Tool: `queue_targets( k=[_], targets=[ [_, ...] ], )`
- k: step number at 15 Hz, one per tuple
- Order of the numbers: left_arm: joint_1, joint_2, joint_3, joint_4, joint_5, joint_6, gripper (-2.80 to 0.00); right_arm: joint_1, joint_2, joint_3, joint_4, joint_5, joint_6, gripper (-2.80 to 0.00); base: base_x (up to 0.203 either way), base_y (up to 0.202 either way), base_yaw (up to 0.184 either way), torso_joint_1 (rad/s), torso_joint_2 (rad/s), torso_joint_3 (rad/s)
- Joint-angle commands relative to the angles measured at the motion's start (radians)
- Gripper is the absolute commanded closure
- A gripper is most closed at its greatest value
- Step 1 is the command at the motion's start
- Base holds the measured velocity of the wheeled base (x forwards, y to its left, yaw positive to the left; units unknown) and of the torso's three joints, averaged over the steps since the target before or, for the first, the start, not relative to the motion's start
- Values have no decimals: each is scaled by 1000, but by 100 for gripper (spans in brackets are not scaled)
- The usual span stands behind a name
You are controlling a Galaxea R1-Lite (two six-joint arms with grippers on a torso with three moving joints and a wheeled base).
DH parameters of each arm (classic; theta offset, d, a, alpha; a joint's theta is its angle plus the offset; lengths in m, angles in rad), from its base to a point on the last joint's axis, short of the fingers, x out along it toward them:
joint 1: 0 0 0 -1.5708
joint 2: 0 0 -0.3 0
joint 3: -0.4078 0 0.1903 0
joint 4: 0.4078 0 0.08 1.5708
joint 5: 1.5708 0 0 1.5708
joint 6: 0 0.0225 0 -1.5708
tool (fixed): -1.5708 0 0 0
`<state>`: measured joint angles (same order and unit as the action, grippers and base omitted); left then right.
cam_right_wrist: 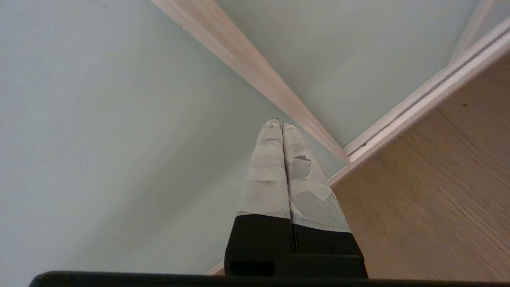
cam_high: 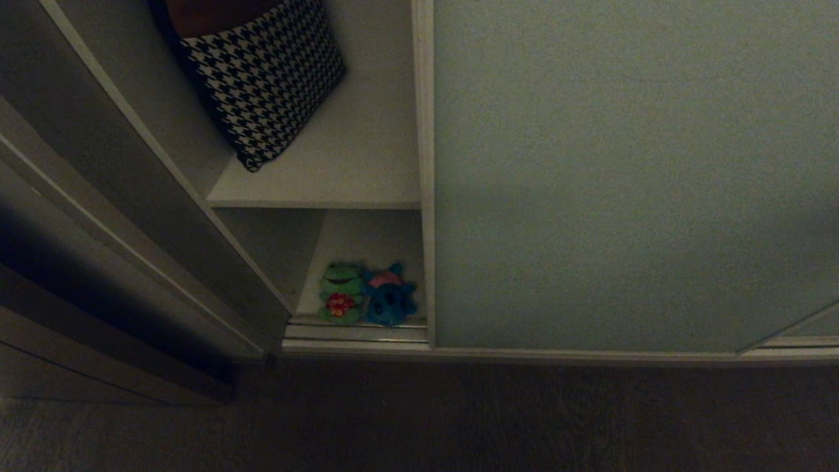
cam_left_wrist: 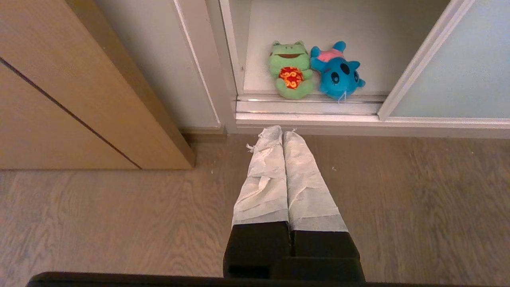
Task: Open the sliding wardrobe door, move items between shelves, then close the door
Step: Close the door
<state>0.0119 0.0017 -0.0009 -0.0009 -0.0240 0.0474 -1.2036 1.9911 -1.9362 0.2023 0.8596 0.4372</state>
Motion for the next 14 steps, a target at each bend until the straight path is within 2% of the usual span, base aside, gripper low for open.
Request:
queue_targets(
  k=[1, 7, 14],
  targets=[
    [0, 1, 0, -1, -1, 0, 0, 15, 19, 2, -21, 4, 3, 0, 0, 0, 0, 0, 0, 0],
    [0, 1, 1, 1, -1, 0, 0, 30, 70, -1, -121, 4, 5, 0, 0, 0, 0, 0, 0, 0],
    [0, 1, -1, -1, -1, 0, 0, 85, 121, -1, -200, 3, 3, 0, 0, 0, 0, 0, 0, 0]
  ],
)
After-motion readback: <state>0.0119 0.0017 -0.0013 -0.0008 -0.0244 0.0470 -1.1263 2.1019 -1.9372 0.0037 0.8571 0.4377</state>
